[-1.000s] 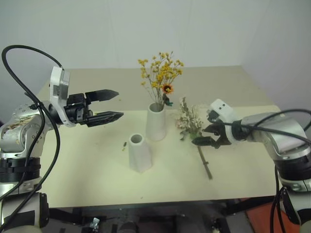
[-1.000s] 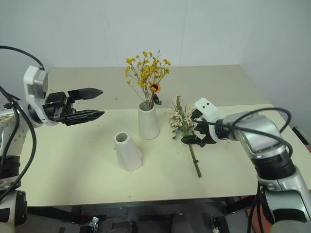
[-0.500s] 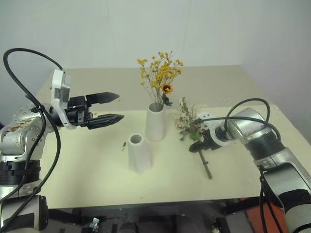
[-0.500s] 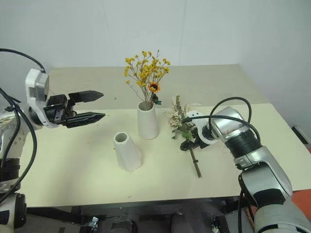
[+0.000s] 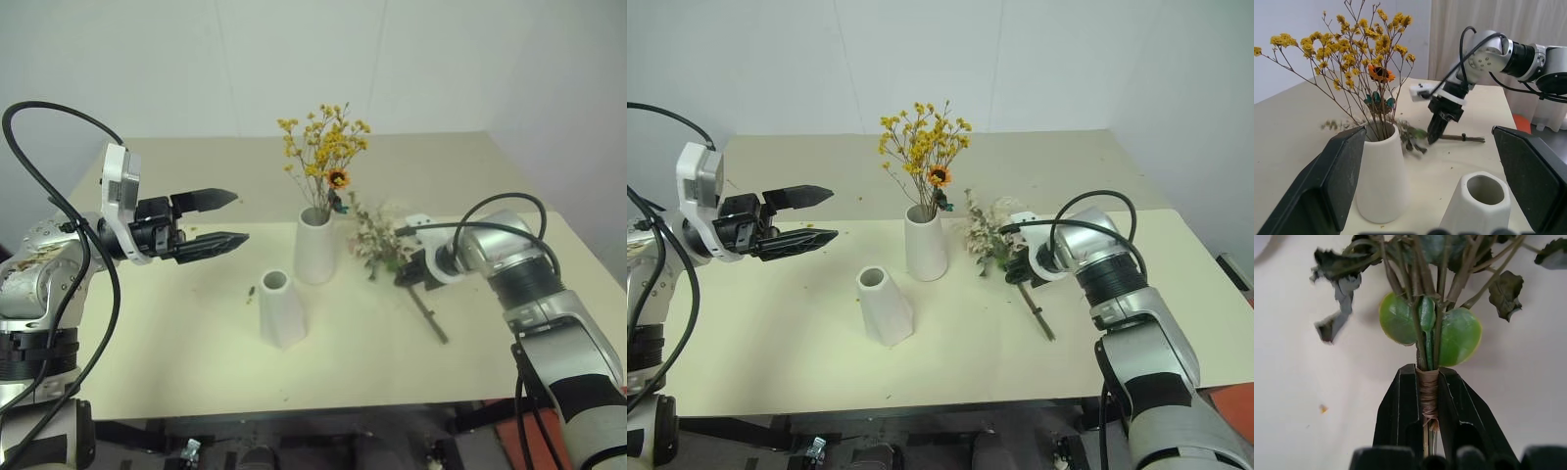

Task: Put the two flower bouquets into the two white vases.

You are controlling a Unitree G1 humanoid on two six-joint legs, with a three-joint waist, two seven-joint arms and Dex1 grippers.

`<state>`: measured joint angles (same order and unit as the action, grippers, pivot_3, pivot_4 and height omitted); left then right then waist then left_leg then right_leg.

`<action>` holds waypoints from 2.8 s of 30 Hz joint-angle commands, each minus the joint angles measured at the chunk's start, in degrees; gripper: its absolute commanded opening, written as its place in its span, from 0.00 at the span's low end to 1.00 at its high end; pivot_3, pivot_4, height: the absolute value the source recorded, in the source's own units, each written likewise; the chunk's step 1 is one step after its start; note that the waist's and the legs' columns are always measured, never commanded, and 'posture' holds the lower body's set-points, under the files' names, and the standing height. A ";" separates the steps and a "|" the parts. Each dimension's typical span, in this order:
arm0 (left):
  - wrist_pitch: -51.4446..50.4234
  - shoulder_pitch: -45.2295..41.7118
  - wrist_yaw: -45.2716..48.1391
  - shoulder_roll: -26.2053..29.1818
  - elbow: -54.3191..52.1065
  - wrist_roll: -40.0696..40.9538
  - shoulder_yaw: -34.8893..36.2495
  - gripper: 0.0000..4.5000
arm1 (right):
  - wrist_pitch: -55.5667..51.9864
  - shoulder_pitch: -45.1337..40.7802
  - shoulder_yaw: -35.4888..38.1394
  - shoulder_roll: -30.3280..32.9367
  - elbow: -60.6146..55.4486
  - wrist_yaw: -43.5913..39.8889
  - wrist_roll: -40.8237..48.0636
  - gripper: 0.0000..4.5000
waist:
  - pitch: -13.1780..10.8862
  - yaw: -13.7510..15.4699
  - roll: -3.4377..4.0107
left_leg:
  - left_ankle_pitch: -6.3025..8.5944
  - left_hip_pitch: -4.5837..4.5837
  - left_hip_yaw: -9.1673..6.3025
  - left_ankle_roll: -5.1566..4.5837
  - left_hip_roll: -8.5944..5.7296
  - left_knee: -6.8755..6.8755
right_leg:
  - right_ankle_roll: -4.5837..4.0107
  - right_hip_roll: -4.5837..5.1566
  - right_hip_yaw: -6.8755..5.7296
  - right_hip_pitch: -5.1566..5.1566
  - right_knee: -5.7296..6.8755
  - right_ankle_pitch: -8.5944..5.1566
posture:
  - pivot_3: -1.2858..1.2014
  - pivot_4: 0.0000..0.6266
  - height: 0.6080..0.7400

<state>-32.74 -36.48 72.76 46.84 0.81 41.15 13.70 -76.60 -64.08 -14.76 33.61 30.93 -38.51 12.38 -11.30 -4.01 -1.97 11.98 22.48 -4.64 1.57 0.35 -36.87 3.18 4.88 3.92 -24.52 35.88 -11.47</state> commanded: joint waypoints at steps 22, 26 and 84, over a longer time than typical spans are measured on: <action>-2.50 1.84 8.24 7.75 0.84 4.18 4.45 1.00 | 38.81 16.01 35.34 -16.19 -42.41 0.63 30.49 0.05 | -0.06 -0.10 0.09 | 0.00 -0.10 0.00 0.00 0.43 0.07 | 0.01 -0.44 0.02 0.01 0.01 -0.01 | 0.52 0.24 1.00; -3.08 3.18 9.09 8.83 -0.07 5.24 5.69 1.00 | 40.65 16.64 29.42 -16.99 -45.12 -2.02 30.50 0.05 | -0.06 -0.20 0.10 | 0.00 -0.19 0.00 0.00 0.57 0.08 | 0.07 -0.57 0.02 0.00 0.08 -0.11 | 0.52 0.24 1.00; -5.28 23.64 6.37 12.13 -14.93 12.03 17.48 1.00 | 43.06 15.48 10.58 -26.09 -39.74 -6.34 29.66 0.05 | -0.07 -0.04 0.11 | 0.01 -0.14 0.01 0.00 0.61 0.13 | 0.00 -0.59 0.01 -0.15 0.09 -0.15 | 0.52 0.24 1.00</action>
<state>-38.75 -12.93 79.32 58.19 -12.77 52.08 28.97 -34.30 -48.25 -3.77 7.69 -8.40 -44.53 42.74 -11.37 -4.05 -1.85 11.99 22.34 -4.63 1.57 0.95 -36.74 3.18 4.30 3.93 -24.66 35.97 -11.62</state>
